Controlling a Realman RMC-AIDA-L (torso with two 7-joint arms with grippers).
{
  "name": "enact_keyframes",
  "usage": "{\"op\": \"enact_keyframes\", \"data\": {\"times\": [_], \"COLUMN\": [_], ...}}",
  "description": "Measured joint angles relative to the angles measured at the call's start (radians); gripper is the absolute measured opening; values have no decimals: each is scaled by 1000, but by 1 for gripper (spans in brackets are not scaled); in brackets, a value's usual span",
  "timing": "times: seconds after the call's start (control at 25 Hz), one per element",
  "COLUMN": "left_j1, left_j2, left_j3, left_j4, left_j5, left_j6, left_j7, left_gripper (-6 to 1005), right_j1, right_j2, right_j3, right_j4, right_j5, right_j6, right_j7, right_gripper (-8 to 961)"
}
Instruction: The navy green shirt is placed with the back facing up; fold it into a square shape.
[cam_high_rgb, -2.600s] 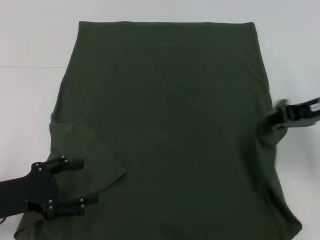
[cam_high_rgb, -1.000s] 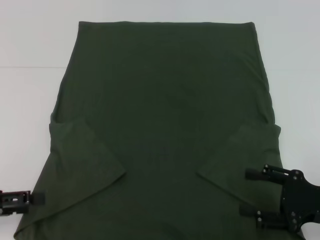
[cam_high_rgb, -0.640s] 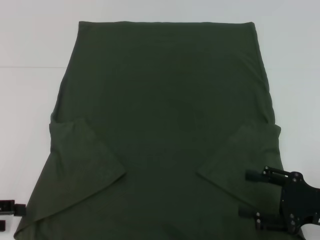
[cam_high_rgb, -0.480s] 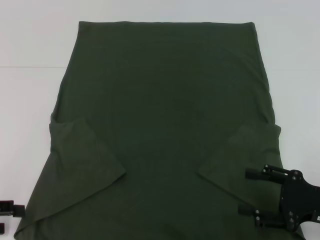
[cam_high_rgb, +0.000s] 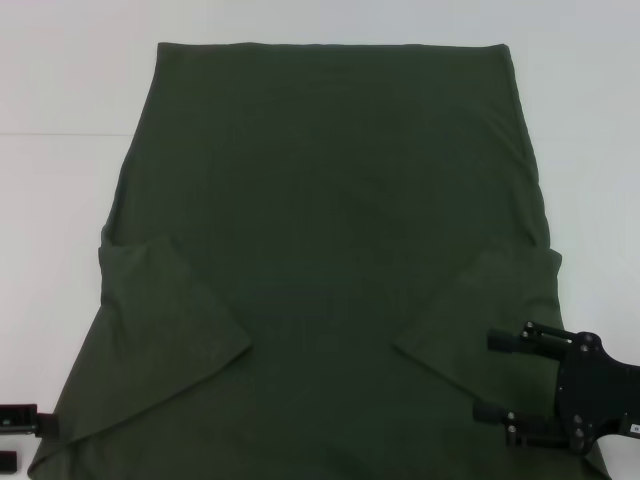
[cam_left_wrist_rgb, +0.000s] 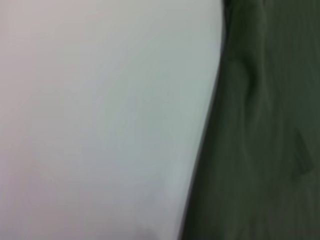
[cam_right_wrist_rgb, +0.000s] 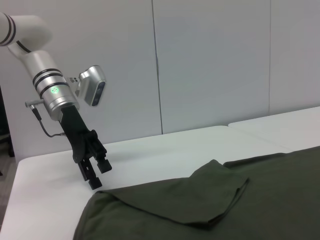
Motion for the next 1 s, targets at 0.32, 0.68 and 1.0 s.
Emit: {"op": "enact_keyframes", "data": {"times": [0.32, 0.68, 1.0], "left_j1": [-7, -9, -30], "left_j2": [0, -7, -10], "left_j3": [6, 26, 22], "left_j4": [-14, -25, -56], "left_j5": [21, 19, 14], "left_j6": [-8, -30, -31], "left_j7": [-5, -5, -7], "left_gripper": [886, 885, 883], "right_j1": [1, 0, 0], "right_j2": [0, 0, 0], "right_j3": [6, 4, 2], "right_j4": [-1, 0, 0], "right_j5": [2, 3, 3], "right_j6": [4, 3, 3], "right_j7": [1, 3, 6], "right_gripper": [830, 829, 829]}}
